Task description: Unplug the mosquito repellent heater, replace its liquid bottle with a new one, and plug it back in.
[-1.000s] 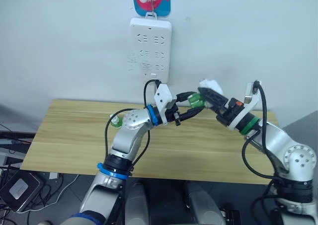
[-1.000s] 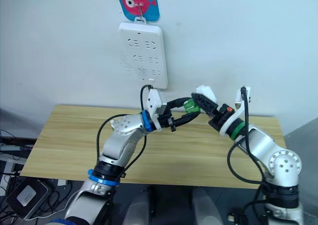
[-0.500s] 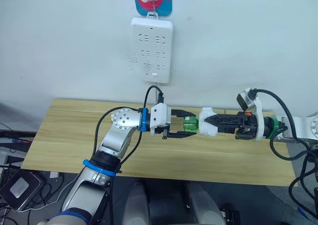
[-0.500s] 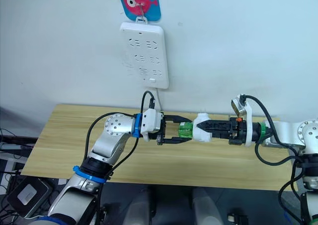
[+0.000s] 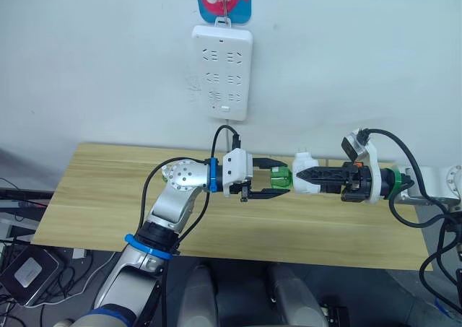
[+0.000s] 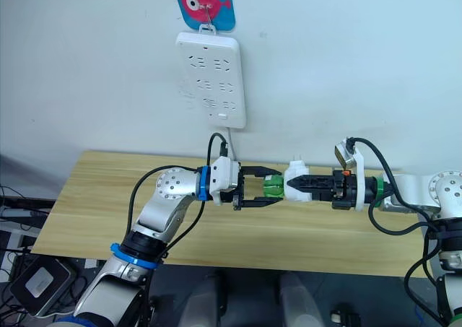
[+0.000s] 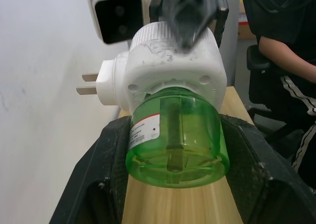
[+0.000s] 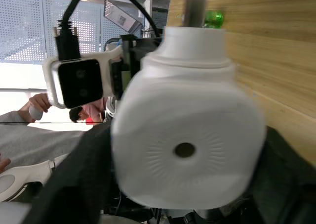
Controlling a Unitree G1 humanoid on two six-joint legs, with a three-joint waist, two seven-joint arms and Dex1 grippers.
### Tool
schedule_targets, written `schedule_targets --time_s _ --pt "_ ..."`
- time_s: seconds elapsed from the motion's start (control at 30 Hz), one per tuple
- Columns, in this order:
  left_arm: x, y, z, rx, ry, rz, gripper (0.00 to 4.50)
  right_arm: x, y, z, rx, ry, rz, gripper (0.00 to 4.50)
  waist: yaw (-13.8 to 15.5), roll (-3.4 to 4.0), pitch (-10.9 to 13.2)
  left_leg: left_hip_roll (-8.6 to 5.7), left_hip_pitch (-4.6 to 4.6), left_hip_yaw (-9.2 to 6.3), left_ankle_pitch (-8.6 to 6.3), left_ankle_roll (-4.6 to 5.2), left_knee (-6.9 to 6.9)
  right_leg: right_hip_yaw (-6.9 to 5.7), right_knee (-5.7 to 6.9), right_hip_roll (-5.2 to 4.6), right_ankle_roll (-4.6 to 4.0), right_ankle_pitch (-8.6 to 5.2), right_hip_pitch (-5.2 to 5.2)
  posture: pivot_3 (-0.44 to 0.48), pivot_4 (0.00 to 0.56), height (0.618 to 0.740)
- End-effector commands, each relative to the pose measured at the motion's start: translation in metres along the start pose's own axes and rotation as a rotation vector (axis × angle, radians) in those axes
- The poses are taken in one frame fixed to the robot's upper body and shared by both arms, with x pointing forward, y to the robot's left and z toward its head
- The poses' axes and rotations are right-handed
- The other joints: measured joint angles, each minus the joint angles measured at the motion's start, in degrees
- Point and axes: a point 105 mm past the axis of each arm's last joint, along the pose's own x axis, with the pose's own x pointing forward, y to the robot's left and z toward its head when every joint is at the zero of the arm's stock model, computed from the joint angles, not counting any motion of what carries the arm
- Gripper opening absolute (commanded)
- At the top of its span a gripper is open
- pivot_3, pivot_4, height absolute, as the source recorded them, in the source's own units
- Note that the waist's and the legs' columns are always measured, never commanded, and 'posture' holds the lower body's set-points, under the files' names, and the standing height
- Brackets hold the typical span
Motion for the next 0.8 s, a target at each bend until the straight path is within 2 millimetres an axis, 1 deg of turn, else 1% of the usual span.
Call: schedule_targets --time_s 0.03,0.2,0.23,0.3,0.37,0.47,0.53,0.57,0.63,0.7,0.73,0.8 --pt "0.004 -0.005 0.007 0.011 -0.024 -0.021 2.29 -0.002 0.013 0.002 -0.033 0.0 0.044 2.99 0.0 0.0 0.0 0.0 0.0 -0.01 0.0 0.0 0.02 -0.01 0.01 0.0 0.0 0.0 0.0 -0.046 0.303 0.74" --pt "0.004 -0.009 0.008 -0.008 -0.035 -0.039 2.29 -0.003 0.013 -0.002 -0.034 0.014 0.035 2.99 0.01 0.0 0.0 0.0 -0.01 -0.01 0.0 0.01 0.08 0.0 0.01 0.0 0.0 0.0 0.01 -0.046 0.304 0.74" --pt "0.004 -0.007 0.01 -0.07 -0.052 -0.02 2.29 -0.004 0.014 -0.003 -0.047 0.024 0.034 2.99 0.0 0.0 0.01 0.0 -0.01 -0.01 0.0 0.01 0.08 0.0 0.02 0.0 0.0 0.0 0.01 -0.046 0.304 0.74" --pt "0.0 -0.007 0.015 -0.279 -0.089 -0.03 2.29 -0.004 0.017 -0.006 -0.108 0.064 0.012 2.99 -0.02 0.01 0.02 0.0 -0.03 -0.01 -0.01 0.01 0.11 0.0 0.03 0.0 0.01 0.0 0.0 -0.046 0.304 0.74" --pt "-0.004 -0.008 0.013 -0.51 -0.105 -0.039 2.29 -0.003 0.019 -0.011 -0.162 0.101 0.004 2.99 -0.17 0.03 0.05 0.01 -0.04 -0.04 -0.01 0.01 0.12 -0.01 0.05 0.01 0.02 -0.01 -0.01 -0.039 0.308 0.74" --pt "-0.015 -0.022 0.007 -0.999 -0.1 -0.159 2.29 -0.002 0.019 -0.015 -0.193 0.132 0.013 2.99 -0.29 0.04 0.08 0.06 -0.03 -0.16 -0.01 0.02 0.14 -0.12 0.07 0.06 0.03 -0.02 0.0 -0.032 0.308 0.74" --pt "-0.021 -0.022 0.006 -1.283 -0.124 -0.215 2.29 -0.001 0.018 -0.016 -0.211 0.142 0.019 2.99 -0.39 0.06 0.15 0.06 -0.03 -0.23 -0.01 0.02 0.15 -0.17 0.09 0.08 0.04 -0.03 0.0 -0.029 0.308 0.74" --pt "-0.022 -0.022 0.007 -1.37 -0.135 -0.236 2.29 0.0 0.017 -0.016 -0.222 0.145 0.019 2.99 -0.37 0.05 0.18 0.06 -0.04 -0.24 -0.01 0.02 0.17 -0.19 0.09 0.08 0.04 -0.03 0.0 -0.029 0.308 0.74" --pt "-0.022 -0.023 0.008 -1.449 -0.129 -0.274 2.29 0.0 0.017 -0.015 -0.232 0.149 0.025 2.99 -0.38 0.05 0.24 0.04 -0.04 -0.24 -0.01 0.02 0.22 -0.19 0.08 0.08 0.04 -0.03 0.01 -0.038 0.304 0.74" --pt "-0.02 -0.023 0.006 -1.456 -0.111 -0.276 3.01 0.001 0.017 -0.015 -0.238 0.152 0.031 2.99 -0.32 0.05 0.25 0.04 -0.07 -0.22 -0.01 0.02 0.24 -0.18 0.07 0.07 0.04 -0.03 0.01 -0.038 0.304 0.74" --pt "-0.018 -0.022 0.005 -1.456 -0.106 -0.274 3.23 0.0 0.018 -0.015 -0.238 0.153 0.037 2.99 -0.24 0.05 0.25 0.04 -0.07 -0.22 -0.01 0.02 0.24 -0.18 0.07 0.07 0.04 -0.03 0.01 -0.038 0.304 0.74" --pt "-0.015 -0.016 0.003 -1.447 -0.108 -0.25 3.83 -0.001 0.018 -0.014 -0.237 0.153 0.041 2.99 -0.14 0.05 0.25 0.05 -0.07 -0.22 -0.01 0.01 0.23 -0.19 0.08 0.07 0.03 -0.02 0.01 -0.046 0.298 0.74"
